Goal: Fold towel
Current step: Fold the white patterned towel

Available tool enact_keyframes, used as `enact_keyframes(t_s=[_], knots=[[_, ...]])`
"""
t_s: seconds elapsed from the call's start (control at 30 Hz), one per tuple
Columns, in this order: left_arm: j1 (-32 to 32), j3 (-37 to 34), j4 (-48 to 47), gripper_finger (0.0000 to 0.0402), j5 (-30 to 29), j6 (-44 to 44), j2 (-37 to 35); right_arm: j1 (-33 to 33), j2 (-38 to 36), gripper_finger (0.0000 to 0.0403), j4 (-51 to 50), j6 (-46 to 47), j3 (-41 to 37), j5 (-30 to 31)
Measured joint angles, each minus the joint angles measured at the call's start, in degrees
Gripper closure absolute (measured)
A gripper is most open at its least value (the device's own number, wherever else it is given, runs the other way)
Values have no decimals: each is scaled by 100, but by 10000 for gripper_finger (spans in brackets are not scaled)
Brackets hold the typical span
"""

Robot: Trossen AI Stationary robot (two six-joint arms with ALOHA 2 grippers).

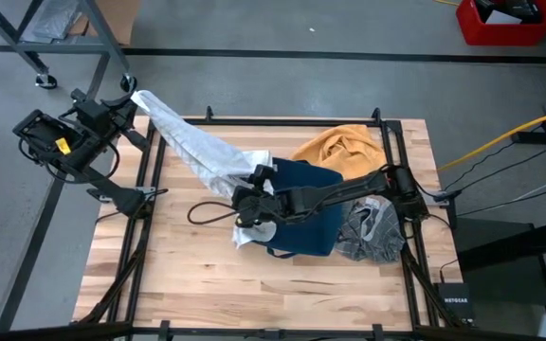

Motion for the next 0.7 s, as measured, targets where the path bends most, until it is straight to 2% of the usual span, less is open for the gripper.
enact_keyframes(t_s=[0.5, 0.7], knots=[[0, 0, 0, 402, 0, 0, 0, -105, 203, 169, 154, -91, 1, 594], [0, 0, 0, 402, 0, 0, 0, -105, 203, 214, 168, -87, 1, 876]])
